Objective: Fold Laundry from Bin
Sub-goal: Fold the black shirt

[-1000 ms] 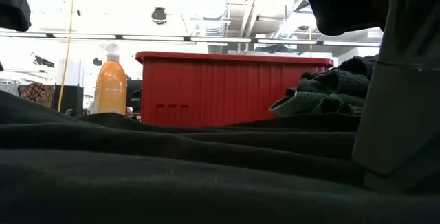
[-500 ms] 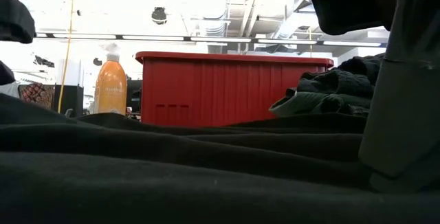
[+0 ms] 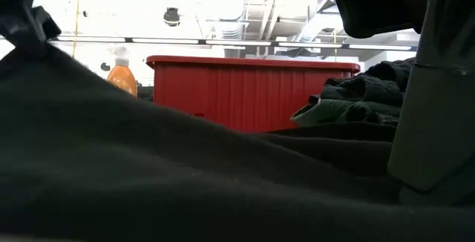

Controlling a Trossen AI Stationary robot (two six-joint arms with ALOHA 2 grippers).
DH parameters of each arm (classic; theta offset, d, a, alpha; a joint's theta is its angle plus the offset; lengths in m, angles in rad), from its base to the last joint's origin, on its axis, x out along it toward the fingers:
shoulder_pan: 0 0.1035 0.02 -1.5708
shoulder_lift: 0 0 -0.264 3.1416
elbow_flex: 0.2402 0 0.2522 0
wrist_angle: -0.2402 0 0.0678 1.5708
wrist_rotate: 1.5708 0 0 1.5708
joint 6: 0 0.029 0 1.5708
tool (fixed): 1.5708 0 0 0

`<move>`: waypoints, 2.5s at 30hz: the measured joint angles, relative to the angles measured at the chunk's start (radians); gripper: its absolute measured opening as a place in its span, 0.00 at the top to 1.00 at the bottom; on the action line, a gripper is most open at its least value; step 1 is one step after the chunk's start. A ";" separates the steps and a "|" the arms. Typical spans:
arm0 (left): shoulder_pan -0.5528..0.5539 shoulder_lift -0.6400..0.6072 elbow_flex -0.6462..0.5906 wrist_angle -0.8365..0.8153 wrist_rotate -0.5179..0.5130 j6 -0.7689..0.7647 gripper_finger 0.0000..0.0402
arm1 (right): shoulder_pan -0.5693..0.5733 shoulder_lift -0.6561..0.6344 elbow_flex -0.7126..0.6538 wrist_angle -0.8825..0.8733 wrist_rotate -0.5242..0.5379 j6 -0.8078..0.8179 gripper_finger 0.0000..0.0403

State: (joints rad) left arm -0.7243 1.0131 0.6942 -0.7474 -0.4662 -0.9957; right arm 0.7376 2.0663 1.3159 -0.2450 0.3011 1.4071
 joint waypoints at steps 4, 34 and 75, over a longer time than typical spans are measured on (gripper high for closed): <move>0.023 0.028 -0.022 -0.004 0.073 -0.032 1.00 | 0.000 0.000 0.000 0.010 -0.002 0.001 0.57; -0.048 0.131 0.136 0.058 0.252 0.076 0.77 | 0.104 -0.287 0.007 -0.549 -0.402 0.134 0.57; -0.263 0.541 0.035 0.286 0.570 -0.210 0.88 | 0.054 -0.290 -0.244 -0.553 -0.432 -0.088 0.95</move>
State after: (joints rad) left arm -0.9871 1.5541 0.7292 -0.4610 0.1036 -1.2057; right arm 0.7918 1.7764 1.0721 -0.7982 -0.1310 1.3188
